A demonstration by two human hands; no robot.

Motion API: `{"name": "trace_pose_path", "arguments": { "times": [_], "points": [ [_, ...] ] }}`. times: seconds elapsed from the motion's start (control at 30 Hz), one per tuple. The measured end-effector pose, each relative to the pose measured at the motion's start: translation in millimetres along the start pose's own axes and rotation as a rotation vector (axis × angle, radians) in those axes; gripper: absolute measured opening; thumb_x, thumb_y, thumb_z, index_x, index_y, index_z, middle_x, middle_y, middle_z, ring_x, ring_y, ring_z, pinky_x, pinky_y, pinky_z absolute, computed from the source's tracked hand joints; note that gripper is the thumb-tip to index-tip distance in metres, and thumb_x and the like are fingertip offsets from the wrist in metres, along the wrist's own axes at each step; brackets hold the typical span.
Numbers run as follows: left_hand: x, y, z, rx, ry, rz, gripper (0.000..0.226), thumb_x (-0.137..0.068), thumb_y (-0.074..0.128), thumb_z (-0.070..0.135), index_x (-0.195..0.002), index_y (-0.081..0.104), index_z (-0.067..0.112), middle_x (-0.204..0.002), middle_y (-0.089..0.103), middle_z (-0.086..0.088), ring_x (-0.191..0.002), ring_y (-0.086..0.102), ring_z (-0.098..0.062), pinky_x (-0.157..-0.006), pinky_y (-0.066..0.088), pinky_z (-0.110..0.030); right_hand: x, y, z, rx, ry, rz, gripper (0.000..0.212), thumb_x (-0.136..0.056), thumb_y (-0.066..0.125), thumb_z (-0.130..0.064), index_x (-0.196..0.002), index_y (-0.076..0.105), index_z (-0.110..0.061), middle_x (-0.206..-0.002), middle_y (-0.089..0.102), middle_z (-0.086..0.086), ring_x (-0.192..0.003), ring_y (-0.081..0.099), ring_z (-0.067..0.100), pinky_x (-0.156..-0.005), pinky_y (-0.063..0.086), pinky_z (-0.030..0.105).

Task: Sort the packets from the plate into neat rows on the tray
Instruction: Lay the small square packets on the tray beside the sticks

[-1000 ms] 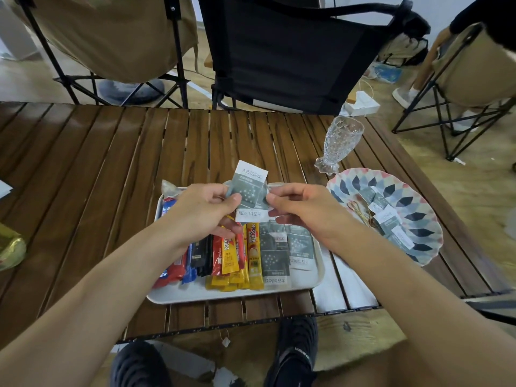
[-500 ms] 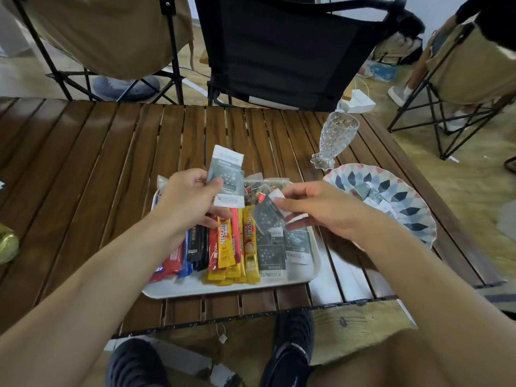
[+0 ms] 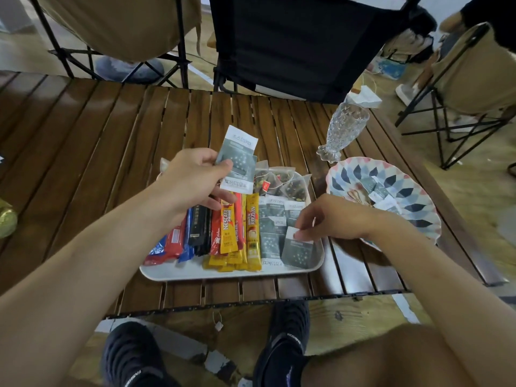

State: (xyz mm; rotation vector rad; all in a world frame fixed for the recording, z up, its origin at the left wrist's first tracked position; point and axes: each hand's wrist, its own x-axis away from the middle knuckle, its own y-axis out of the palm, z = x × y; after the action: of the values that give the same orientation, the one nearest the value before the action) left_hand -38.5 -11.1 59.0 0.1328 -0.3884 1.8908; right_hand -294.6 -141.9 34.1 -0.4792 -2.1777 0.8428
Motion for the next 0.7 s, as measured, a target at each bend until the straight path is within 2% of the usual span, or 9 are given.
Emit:
{"name": "trace_pose_path", "arguments": {
  "times": [0.07, 0.17, 0.23, 0.43, 0.53, 0.6, 0.7],
  "points": [
    [0, -1, 0, -0.013, 0.001, -0.011, 0.027, -0.107, 0.058, 0.03, -0.131, 0.064, 0.017, -0.111, 0.077, -0.004, -0.077, 0.08, -0.015, -0.053, 0.059, -0.019, -6, 1, -2, 0.068, 0.016, 0.045, 0.017, -0.076, 0.09, -0.04, -0.083, 0.081, -0.028, -0.077, 0.074, -0.017, -0.069, 0.064, -0.005, -0.063, 0.042, 0.011],
    [1, -2, 0, -0.027, 0.004, -0.017, 0.028, -0.107, 0.059, 0.032, -0.13, 0.064, 0.018, -0.108, 0.078, -0.004, -0.076, 0.08, -0.015, -0.051, 0.058, -0.018, -12, 3, -4, 0.162, 0.019, 0.067, 0.024, -0.068, 0.095, -0.042, -0.082, 0.079, -0.03, -0.077, 0.074, -0.015, -0.072, 0.067, -0.002, -0.067, 0.051, 0.02],
    [2, -3, 0, -0.038, 0.011, -0.015, 0.028, -0.106, 0.059, 0.033, -0.129, 0.065, 0.018, -0.105, 0.078, -0.003, -0.074, 0.079, -0.013, -0.05, 0.057, -0.017, -14, 5, -6, 0.167, 0.02, 0.068, 0.027, -0.066, 0.096, -0.041, -0.083, 0.077, -0.03, -0.079, 0.074, -0.013, -0.071, 0.068, 0.0, -0.068, 0.052, 0.021],
    [1, -3, -1, -0.103, 0.032, -0.017, 0.026, -0.106, 0.059, 0.038, -0.123, 0.067, 0.019, -0.099, 0.079, 0.0, -0.063, 0.074, -0.006, -0.048, 0.052, -0.016, -12, 3, -7, 0.117, -0.001, 0.061, 0.018, -0.073, 0.093, -0.035, -0.086, 0.08, -0.033, -0.085, 0.075, -0.014, -0.079, 0.067, -0.003, -0.073, 0.05, 0.021],
    [1, -2, -2, -0.132, 0.036, -0.024, 0.026, -0.105, 0.06, 0.039, -0.12, 0.068, 0.02, -0.094, 0.08, 0.0, -0.061, 0.072, -0.005, -0.05, 0.051, -0.019, -10, 3, -11, 0.08, -0.051, 0.184, 0.014, -0.083, 0.083, -0.041, -0.092, 0.078, -0.031, -0.088, 0.075, -0.013, -0.08, 0.069, 0.001, -0.071, 0.05, 0.019],
    [0, -2, -1, -0.152, 0.03, -0.051, 0.026, -0.104, 0.062, 0.039, -0.118, 0.069, 0.019, -0.088, 0.08, -0.002, -0.061, 0.07, -0.007, -0.051, 0.05, -0.021, -8, 2, -20, -0.098, -0.085, 0.296, 0.024, -0.094, 0.068, -0.045, -0.103, 0.074, -0.024, -0.093, 0.077, -0.007, -0.08, 0.072, 0.008, -0.066, 0.053, 0.019],
    [2, -1, 0, -0.184, 0.029, -0.133, 0.022, -0.103, 0.065, 0.037, -0.115, 0.07, 0.02, -0.075, 0.078, 0.002, -0.057, 0.066, -0.006, -0.048, 0.049, -0.02, -4, -1, -40, -0.584, -0.115, 0.374, 0.031, -0.101, 0.059, -0.042, -0.118, 0.07, -0.018, -0.104, 0.078, -0.001, -0.091, 0.074, 0.018, -0.074, 0.06, 0.029]
  ]
}}
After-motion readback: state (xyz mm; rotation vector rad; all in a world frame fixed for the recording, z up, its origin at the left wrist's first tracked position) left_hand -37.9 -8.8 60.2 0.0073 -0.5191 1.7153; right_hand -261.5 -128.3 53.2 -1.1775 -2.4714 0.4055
